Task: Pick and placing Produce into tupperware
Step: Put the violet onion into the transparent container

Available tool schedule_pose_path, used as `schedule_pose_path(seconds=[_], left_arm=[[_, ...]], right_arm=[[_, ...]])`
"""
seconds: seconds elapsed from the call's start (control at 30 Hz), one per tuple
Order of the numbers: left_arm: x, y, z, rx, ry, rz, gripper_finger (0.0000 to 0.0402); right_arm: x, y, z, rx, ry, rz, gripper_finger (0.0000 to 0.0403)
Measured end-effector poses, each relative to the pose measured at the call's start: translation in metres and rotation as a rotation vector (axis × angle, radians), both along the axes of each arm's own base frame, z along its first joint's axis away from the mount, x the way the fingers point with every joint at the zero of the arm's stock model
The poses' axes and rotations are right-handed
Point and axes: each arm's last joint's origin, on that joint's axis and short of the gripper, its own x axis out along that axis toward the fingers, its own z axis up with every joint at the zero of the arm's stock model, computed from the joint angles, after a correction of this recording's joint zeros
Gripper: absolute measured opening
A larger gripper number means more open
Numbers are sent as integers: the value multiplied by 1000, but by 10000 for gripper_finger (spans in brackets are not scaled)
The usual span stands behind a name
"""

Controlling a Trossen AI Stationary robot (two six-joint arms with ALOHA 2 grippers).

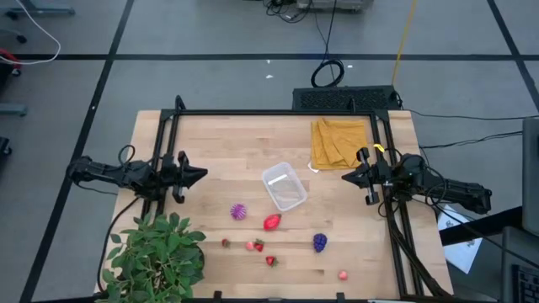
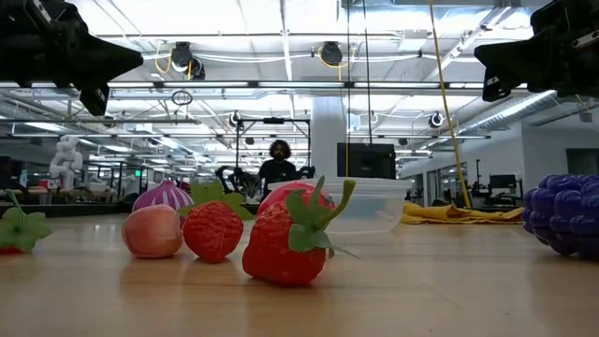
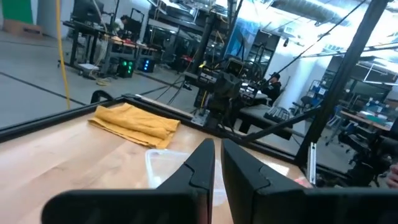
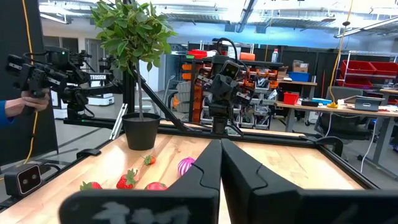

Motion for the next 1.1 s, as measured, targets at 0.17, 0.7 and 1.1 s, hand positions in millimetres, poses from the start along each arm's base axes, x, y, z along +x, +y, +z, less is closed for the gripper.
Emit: schedule_pose_path(seconds=[0.17,0.7,1.1], left_arm=[[0,2,0,-20,-4,55,31],[-3,5,7,82,102,157,31],[26,3,90,215,456,297,31]], right_arm=[[0,0,0,0,-3,0,0],[-8,1,25,-159,-286,-61,0],[-10,-4,29,-225,-333,-276,0]])
